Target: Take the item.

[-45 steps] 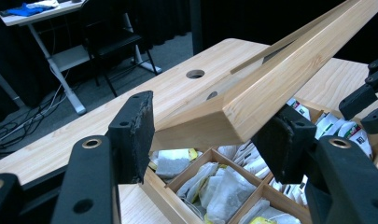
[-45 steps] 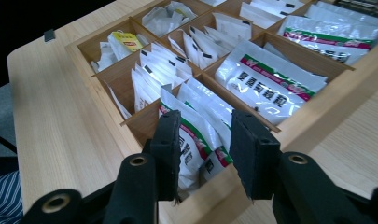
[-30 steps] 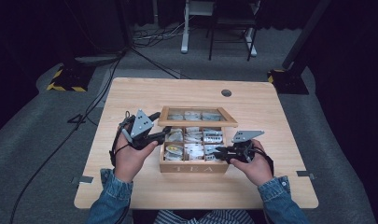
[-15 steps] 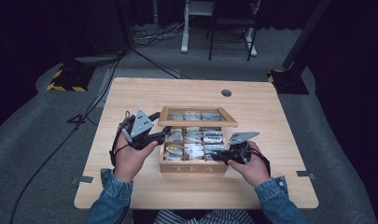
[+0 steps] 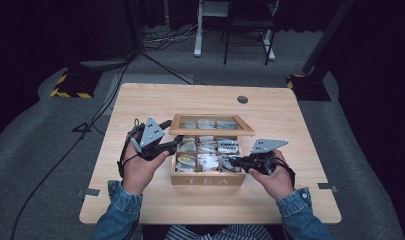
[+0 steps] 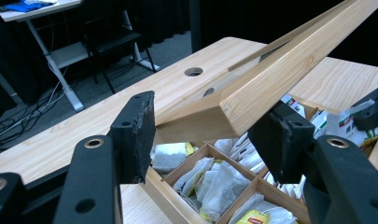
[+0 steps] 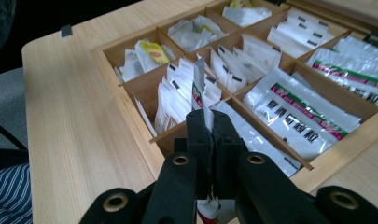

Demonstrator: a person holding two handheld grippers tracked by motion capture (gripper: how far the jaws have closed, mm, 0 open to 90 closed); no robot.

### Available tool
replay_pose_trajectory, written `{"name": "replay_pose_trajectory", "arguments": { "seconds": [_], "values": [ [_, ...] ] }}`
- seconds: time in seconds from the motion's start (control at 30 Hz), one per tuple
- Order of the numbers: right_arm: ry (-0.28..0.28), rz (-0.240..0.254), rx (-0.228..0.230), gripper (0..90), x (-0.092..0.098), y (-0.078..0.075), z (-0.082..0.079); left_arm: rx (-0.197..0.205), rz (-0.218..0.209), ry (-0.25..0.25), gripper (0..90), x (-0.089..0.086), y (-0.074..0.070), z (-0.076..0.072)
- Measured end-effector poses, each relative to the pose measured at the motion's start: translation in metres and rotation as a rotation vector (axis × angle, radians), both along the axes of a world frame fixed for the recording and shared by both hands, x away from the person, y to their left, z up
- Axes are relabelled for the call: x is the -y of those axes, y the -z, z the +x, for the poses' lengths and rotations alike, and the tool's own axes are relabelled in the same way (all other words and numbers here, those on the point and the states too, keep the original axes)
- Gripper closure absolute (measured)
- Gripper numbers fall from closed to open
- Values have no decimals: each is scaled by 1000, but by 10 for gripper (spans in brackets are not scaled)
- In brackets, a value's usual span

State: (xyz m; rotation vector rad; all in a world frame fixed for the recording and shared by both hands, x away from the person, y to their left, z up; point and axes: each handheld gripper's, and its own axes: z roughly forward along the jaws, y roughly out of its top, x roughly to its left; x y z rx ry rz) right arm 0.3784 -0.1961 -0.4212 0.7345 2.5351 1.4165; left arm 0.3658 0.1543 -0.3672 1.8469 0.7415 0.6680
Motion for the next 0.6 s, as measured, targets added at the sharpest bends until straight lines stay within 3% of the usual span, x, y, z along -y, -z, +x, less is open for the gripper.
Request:
{"name": "replay_pose_trajectory", "arguments": {
  "seconds": [0.6],
  "values": [
    [33, 80, 88, 890, 12, -20, -7, 3, 7, -2, 426, 0, 0, 0]
  ]
}}
